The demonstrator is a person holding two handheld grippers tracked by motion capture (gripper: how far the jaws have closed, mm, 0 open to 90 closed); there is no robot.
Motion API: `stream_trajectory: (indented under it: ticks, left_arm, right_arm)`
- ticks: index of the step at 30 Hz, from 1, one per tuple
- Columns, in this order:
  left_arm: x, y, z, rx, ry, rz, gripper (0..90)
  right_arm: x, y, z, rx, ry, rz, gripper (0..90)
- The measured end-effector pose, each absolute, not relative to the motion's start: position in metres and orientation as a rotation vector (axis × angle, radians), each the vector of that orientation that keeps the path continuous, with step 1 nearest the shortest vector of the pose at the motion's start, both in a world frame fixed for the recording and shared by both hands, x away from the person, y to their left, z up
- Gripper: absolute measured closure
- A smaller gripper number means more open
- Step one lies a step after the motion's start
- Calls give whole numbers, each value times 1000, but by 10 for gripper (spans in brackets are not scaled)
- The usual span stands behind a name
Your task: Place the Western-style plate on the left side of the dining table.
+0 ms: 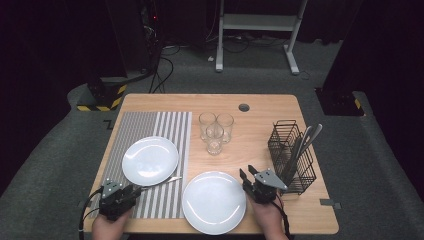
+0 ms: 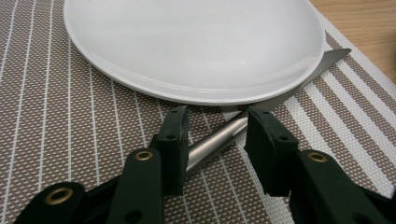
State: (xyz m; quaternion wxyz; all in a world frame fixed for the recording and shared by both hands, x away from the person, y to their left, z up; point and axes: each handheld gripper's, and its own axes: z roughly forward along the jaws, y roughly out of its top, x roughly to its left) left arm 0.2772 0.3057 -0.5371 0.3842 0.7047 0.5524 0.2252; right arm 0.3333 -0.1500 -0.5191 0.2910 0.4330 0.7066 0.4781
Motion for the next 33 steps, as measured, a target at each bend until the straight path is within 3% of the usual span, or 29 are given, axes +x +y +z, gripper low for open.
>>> stream_trajectory:
  ticks: [19,25,33]
  left_arm:
    - [259,306,-540,1844,1393,570,680]
    - [255,315,-540,1818,1437,588,590]
    - [257,329,-539,1785,1487,596,566]
  right_arm:
    - [333,-151,-519,1160,1881,1276,610]
    - [333,-151,-519,1161,1880,1277,610]
    - [333,-152,-519,1166,1878,1282,610]
